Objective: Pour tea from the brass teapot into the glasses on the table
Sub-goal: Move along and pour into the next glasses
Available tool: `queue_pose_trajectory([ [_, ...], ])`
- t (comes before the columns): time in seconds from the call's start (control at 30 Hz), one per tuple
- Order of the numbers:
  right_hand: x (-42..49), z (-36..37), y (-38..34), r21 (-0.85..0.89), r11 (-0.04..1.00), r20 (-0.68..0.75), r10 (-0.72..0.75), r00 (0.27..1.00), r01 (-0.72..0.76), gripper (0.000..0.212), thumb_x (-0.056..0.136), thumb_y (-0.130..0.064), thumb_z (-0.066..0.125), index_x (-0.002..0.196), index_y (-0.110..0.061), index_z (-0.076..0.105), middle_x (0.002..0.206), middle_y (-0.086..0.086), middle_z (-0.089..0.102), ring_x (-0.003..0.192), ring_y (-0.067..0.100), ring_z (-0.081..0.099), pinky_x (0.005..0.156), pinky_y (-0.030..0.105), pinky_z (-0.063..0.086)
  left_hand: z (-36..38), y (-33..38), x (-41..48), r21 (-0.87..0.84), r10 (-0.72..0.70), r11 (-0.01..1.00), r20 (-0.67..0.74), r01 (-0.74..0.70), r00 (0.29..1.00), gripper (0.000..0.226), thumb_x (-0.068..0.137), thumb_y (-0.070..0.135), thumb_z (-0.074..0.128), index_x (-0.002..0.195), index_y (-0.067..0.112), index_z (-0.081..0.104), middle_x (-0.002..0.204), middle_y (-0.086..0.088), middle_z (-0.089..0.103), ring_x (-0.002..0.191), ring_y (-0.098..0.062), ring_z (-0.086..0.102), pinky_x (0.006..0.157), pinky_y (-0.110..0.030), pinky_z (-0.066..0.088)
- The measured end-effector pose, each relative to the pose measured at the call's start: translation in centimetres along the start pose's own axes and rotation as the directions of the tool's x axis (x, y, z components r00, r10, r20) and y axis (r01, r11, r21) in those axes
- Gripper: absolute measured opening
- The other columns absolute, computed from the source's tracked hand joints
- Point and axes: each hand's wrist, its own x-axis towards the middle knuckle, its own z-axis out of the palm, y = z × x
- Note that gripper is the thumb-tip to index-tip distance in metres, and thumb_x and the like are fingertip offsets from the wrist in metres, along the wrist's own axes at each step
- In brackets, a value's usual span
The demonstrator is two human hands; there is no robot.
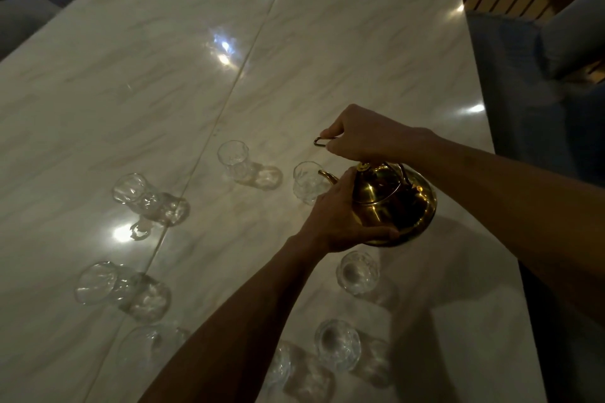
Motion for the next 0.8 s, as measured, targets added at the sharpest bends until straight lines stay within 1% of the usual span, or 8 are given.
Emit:
queue_pose_trajectory([
  [0.07, -0.09, -0.11, -0.09, 0.002, 1.000, -0.003, 0.001, 1.000, -0.001, 0.038, 0.088, -0.016, 0.059, 0.126, -0.015, 0.065, 0.118, 0.009, 0.070, 0.083, 0.026, 0.071, 0.078, 0.038, 0.059, -0.03, 0.03, 0.03, -0.002, 0.001, 1.000, 0.001, -0.001, 1.000, 0.117, 0.058, 0.067, 0.087, 0.155, 0.037, 0.028, 0.153, 0.008, 0.051, 0.138, -0.017, 0.053, 0.113, -0.045, 0.048],
  [0.17, -0.22, -0.24, -0.24, -0.003, 1.000, -0.009, -0.013, 1.000, 0.013, 0.039, 0.089, -0.015, 0.058, 0.127, -0.015, 0.064, 0.119, 0.009, 0.069, 0.058, 0.014, 0.059, 0.057, 0.027, 0.052, -0.03, 0.08, 0.11, -0.002, 0.002, 1.000, 0.002, -0.002, 1.000, 0.117, 0.059, 0.064, 0.089, 0.155, 0.036, 0.028, 0.154, 0.008, 0.051, 0.139, -0.017, 0.052, 0.113, -0.046, 0.048],
  [0.23, -0.24, -0.26, -0.30, -0.006, 1.000, -0.007, -0.012, 1.000, 0.012, 0.039, 0.090, -0.015, 0.058, 0.128, -0.014, 0.064, 0.118, 0.010, 0.069, 0.055, 0.011, 0.054, 0.053, 0.023, 0.047, -0.04, 0.09, 0.17, 0.002, 0.002, 1.000, 0.000, -0.002, 1.000, 0.117, 0.060, 0.062, 0.090, 0.155, 0.037, 0.027, 0.154, 0.008, 0.051, 0.140, -0.018, 0.051, 0.114, -0.047, 0.048],
  [0.37, -0.25, -0.38, -0.31, -0.010, 1.000, -0.004, -0.009, 1.000, 0.009, 0.038, 0.090, -0.015, 0.058, 0.127, -0.012, 0.065, 0.119, 0.009, 0.069, 0.062, 0.015, 0.061, 0.061, 0.027, 0.052, -0.09, 0.08, 0.18, 0.014, 0.010, 1.000, -0.012, -0.009, 1.000, 0.115, 0.062, 0.059, 0.093, 0.154, 0.037, 0.028, 0.153, 0.009, 0.052, 0.139, -0.016, 0.052, 0.113, -0.045, 0.048],
  [0.43, -0.33, -0.44, -0.27, 0.002, 1.000, -0.002, -0.013, 1.000, 0.013, 0.037, 0.090, -0.015, 0.058, 0.126, -0.011, 0.065, 0.121, 0.008, 0.069, 0.082, 0.021, 0.069, 0.076, 0.033, 0.057, -0.10, 0.06, 0.12, 0.016, 0.014, 1.000, -0.015, -0.014, 1.000, 0.115, 0.062, 0.058, 0.093, 0.154, 0.036, 0.028, 0.153, 0.008, 0.052, 0.139, -0.017, 0.052, 0.113, -0.045, 0.048],
  [0.5, -0.39, -0.49, -0.27, 0.008, 1.000, -0.004, -0.015, 1.000, 0.015, 0.037, 0.090, -0.015, 0.058, 0.126, -0.012, 0.065, 0.122, 0.007, 0.068, 0.094, 0.024, 0.070, 0.083, 0.036, 0.057, -0.14, 0.10, 0.07, 0.015, 0.012, 1.000, -0.012, -0.011, 1.000, 0.115, 0.062, 0.057, 0.093, 0.155, 0.036, 0.028, 0.153, 0.008, 0.051, 0.139, -0.017, 0.051, 0.113, -0.044, 0.048],
  [0.67, -0.46, -0.60, -0.35, 0.007, 1.000, -0.015, -0.015, 1.000, 0.015, 0.039, 0.089, -0.015, 0.058, 0.128, -0.013, 0.064, 0.119, 0.008, 0.069, 0.067, 0.015, 0.062, 0.063, 0.027, 0.052, -0.35, 0.37, -0.06, 0.027, 0.018, 0.999, -0.012, -0.018, 1.000, 0.115, 0.063, 0.055, 0.094, 0.156, 0.035, 0.028, 0.154, 0.008, 0.051, 0.140, -0.016, 0.051, 0.114, -0.045, 0.048],
  [0.8, -0.80, -0.79, -0.36, 0.026, 1.000, -0.020, -0.004, 1.000, 0.004, 0.040, 0.087, -0.015, 0.058, 0.127, -0.014, 0.064, 0.117, 0.009, 0.069, 0.070, 0.018, 0.065, 0.063, 0.029, 0.054, -0.53, 0.59, -0.12, 0.048, 0.019, 0.999, -0.007, -0.019, 1.000, 0.116, 0.063, 0.056, 0.093, 0.156, 0.036, 0.027, 0.153, 0.008, 0.051, 0.141, -0.017, 0.050, 0.115, -0.050, 0.045],
])
